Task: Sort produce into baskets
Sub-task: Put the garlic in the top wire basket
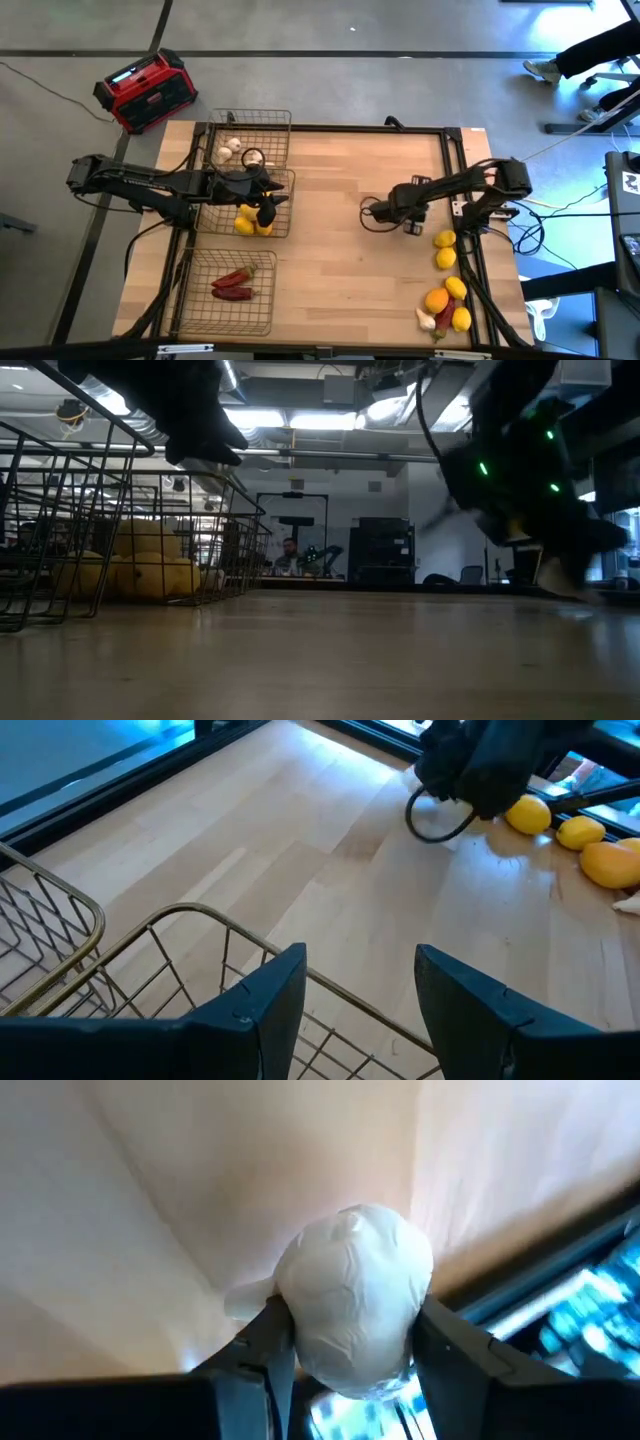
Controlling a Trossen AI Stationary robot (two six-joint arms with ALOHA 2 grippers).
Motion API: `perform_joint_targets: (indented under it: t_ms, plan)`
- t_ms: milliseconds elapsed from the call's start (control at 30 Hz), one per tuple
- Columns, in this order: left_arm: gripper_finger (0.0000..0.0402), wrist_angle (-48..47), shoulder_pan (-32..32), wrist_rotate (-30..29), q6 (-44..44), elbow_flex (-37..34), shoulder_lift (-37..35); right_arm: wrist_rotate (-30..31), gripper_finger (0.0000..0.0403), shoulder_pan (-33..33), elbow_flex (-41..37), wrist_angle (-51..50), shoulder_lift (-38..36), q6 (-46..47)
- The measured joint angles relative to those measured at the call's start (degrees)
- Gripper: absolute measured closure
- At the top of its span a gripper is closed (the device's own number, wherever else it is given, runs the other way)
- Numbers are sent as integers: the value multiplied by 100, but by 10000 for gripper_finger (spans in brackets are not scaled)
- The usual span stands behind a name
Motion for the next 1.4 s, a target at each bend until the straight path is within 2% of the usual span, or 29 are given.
perform_joint_targets:
  t_ms: [233,400,567,833,933,1167,1400]
  plan:
    - [219,234,-23,1,9,0,0,437,247,-2,312,882,-806,-8]
    - [219,641,-112,9,16,0,91,1083,245,0,374,1503,-1245,-66]
    - [219,1214,-190,16,-191,0,431,1495,245,0,374,2779,-1394,-557]
    - [219,2056,-340,106,-372,0,1135,1431,244,0,316,5361,-1380,-1614]
    - [219,2317,-412,108,-457,-2,1399,1232,244,0,280,6022,-1380,-1922]
    - [219,3029,-481,114,-615,-2,1965,687,244,139,280,6873,-1378,-2289]
    - [219,3565,-479,114,-764,-2,2330,732,244,757,280,7513,-1378,-2868]
